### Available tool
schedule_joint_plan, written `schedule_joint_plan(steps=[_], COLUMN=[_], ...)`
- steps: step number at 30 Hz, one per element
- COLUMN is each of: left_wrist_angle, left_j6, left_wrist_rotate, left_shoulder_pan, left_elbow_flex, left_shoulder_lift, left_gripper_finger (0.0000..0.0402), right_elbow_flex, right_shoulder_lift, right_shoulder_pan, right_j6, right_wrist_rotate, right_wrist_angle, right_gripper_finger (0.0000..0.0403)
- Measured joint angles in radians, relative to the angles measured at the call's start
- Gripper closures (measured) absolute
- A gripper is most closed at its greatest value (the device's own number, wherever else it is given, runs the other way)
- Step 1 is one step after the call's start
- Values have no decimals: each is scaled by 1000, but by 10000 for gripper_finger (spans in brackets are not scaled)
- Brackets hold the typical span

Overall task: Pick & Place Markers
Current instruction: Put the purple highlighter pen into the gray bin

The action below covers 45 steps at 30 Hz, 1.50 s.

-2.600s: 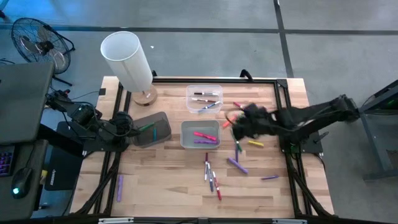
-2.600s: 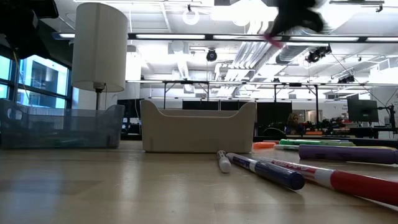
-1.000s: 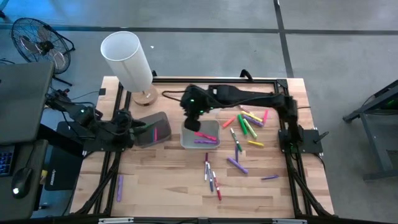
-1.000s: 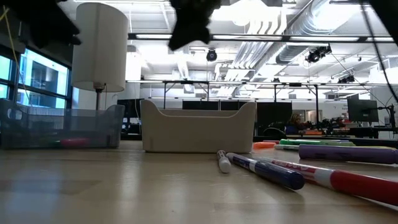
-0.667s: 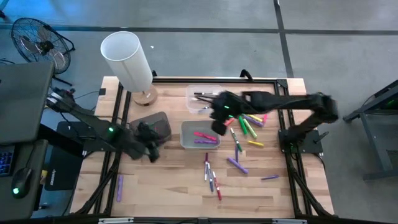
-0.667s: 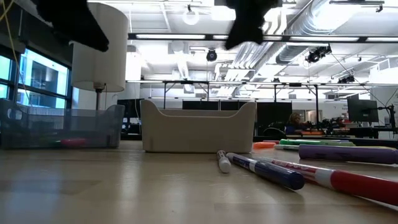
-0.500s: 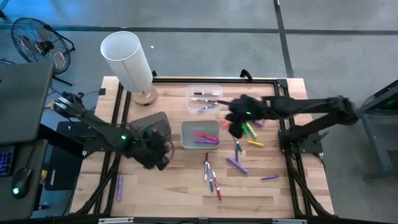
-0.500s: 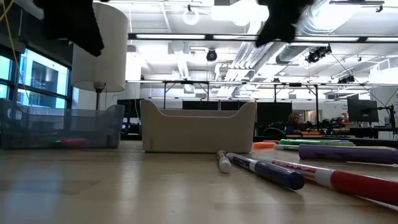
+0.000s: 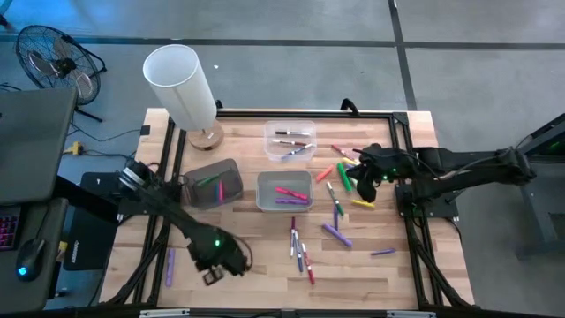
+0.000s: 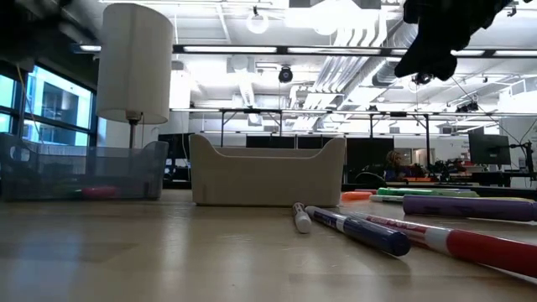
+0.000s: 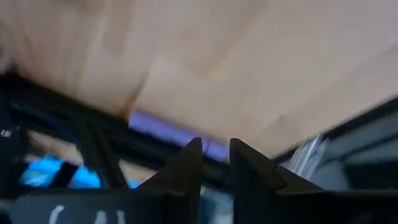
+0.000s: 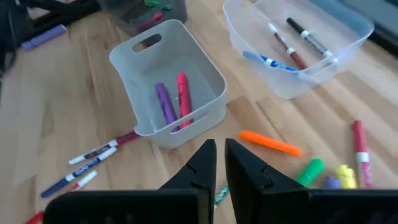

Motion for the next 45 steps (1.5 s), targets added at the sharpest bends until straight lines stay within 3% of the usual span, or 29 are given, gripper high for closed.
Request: schedule_joint_plan(steps=[7, 13, 19, 31, 35, 45], left_wrist_angle=[36, 220, 280, 418, 455, 458], left_j6=[74, -40, -83, -25, -23, -45], left_wrist_rotate=[173, 259, 218, 262, 230, 188], left_shoulder_pan=[-140, -203, -206, -296, -302, -208], left_elbow_flex=[-93, -219, -272, -387, -392, -394], left_shoulder_lift=[18, 18, 18, 15, 17, 18], left_gripper_finger=[323, 323, 323, 323, 323, 323], right_elbow_flex=[-23, -23, -23, -23, -22, -21], right_shoulder_lift=[-5, -5, -5, -4, -4, -4], right_shoulder_pan=[0, 0, -3, -3, -3, -3], right_j6=[20, 26, 23, 27, 27, 23], right_wrist_rotate=[-1, 24, 41, 61, 62, 64], right_wrist_angle=[31, 105, 164, 200, 200, 200], right_gripper_finger=[380, 380, 380, 380, 380, 380])
